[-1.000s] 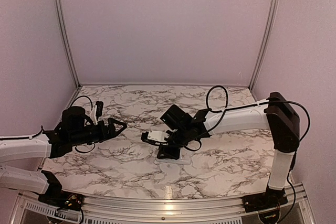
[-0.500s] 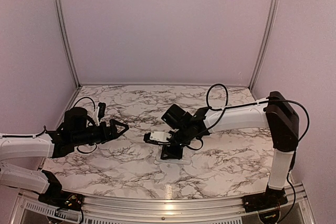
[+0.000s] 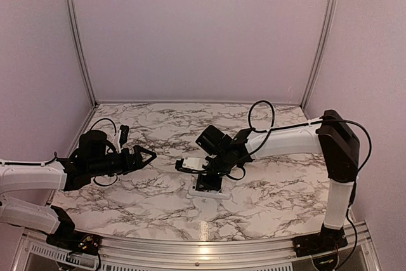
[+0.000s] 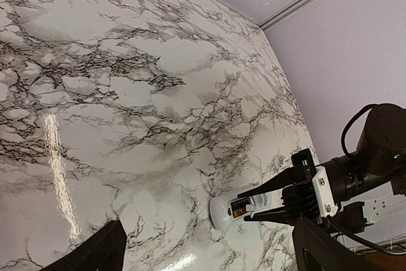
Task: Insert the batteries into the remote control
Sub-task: Load the battery cover onto the remote control without the battery cover.
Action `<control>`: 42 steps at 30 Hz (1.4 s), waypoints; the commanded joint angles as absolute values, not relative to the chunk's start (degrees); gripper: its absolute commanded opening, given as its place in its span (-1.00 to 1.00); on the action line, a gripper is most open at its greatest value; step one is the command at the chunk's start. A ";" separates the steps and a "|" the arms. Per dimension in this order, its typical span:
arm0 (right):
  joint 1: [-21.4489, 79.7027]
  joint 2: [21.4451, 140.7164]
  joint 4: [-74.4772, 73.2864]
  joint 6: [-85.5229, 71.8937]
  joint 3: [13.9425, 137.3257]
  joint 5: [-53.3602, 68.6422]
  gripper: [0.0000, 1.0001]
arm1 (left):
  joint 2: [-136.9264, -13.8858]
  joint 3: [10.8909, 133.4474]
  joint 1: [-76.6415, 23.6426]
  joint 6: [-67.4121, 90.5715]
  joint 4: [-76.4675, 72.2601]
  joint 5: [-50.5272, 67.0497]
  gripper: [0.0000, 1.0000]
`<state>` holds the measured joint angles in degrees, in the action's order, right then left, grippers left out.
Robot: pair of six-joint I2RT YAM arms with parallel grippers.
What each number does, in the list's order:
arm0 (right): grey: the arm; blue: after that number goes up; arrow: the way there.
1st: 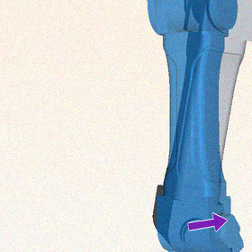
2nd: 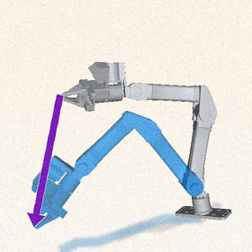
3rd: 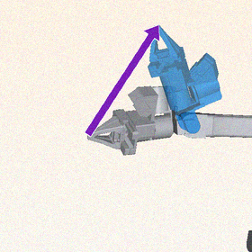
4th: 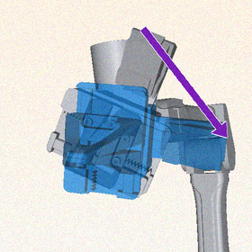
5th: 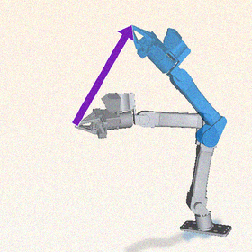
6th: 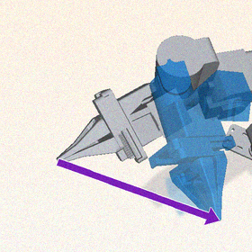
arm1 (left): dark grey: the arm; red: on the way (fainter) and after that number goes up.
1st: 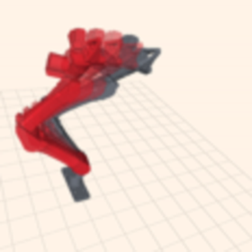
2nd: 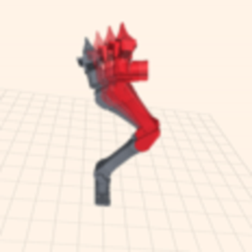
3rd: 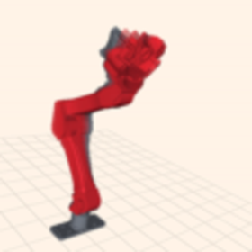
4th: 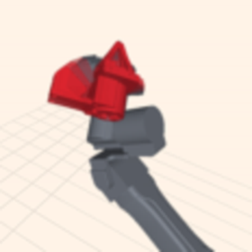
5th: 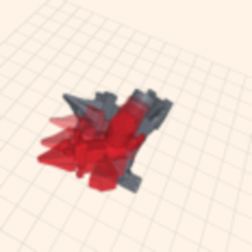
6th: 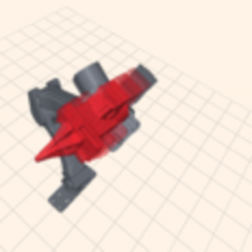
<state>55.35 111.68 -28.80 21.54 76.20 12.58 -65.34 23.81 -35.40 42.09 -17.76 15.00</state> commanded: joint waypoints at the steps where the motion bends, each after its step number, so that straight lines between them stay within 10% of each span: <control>1: 54.71 112.94 -30.57 22.39 77.92 11.10 -0.55 | -66.06 24.43 -35.18 40.99 -18.05 15.56 0.91; 42: 54.69 111.62 -33.20 21.95 77.09 10.60 -0.32 | -67.57 26.68 -35.21 40.02 -16.58 16.38 0.92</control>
